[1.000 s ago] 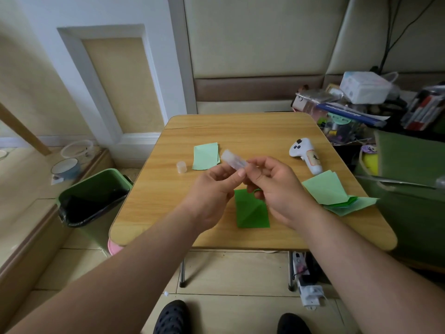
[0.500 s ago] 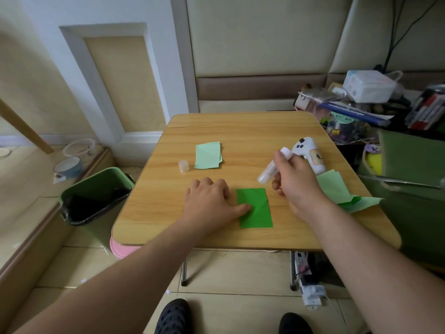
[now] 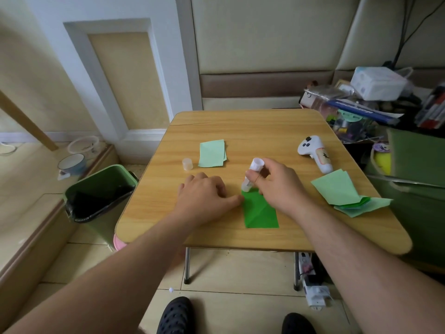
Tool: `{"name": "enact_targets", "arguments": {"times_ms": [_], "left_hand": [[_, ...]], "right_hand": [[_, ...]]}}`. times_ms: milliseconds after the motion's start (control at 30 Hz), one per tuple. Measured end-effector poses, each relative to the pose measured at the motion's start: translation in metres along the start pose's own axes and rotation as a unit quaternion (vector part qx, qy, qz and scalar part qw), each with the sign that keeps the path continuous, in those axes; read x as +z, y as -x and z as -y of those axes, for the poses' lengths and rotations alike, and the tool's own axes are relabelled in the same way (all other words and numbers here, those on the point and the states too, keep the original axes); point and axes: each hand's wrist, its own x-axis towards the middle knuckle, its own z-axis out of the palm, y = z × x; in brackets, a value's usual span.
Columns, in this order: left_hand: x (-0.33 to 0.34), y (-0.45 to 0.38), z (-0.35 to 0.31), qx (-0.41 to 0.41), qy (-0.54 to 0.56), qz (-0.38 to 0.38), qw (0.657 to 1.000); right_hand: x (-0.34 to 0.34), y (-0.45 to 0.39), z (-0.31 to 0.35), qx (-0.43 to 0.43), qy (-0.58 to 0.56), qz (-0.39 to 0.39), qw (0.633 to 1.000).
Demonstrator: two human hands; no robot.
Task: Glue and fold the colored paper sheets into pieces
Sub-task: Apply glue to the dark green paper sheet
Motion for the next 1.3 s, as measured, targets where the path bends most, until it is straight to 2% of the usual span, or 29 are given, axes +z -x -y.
{"name": "enact_targets", "arguments": {"times_ms": [133,333,667,1067,1200,1300], "left_hand": [[0.006,-0.002,-0.003,-0.026,-0.035,-0.024,0.999],[0.011,-0.006,-0.006,-0.032,-0.076,-0.017,0.996],[0.012,-0.005,-0.006,-0.037,-0.079,-0.021,0.996],[0.011,-0.004,-0.005,-0.034,-0.082,-0.014,0.996],[0.011,-0.005,-0.005,-0.032,-0.084,-0.013,0.996],[0.011,-0.005,-0.005,-0.032,-0.085,-0.014,0.996]], "right_hand": [[0.003,-0.001,0.009,-0.007,0.012,0.003,1.000],[0.005,-0.002,0.011,-0.005,0.015,0.008,1.000],[0.003,-0.005,0.001,0.014,-0.084,0.006,0.996],[-0.009,-0.003,-0.009,0.020,-0.017,0.004,1.000],[-0.019,-0.002,-0.010,-0.007,0.054,-0.011,0.998],[-0.018,-0.002,-0.006,-0.019,0.051,-0.024,0.998]]}}
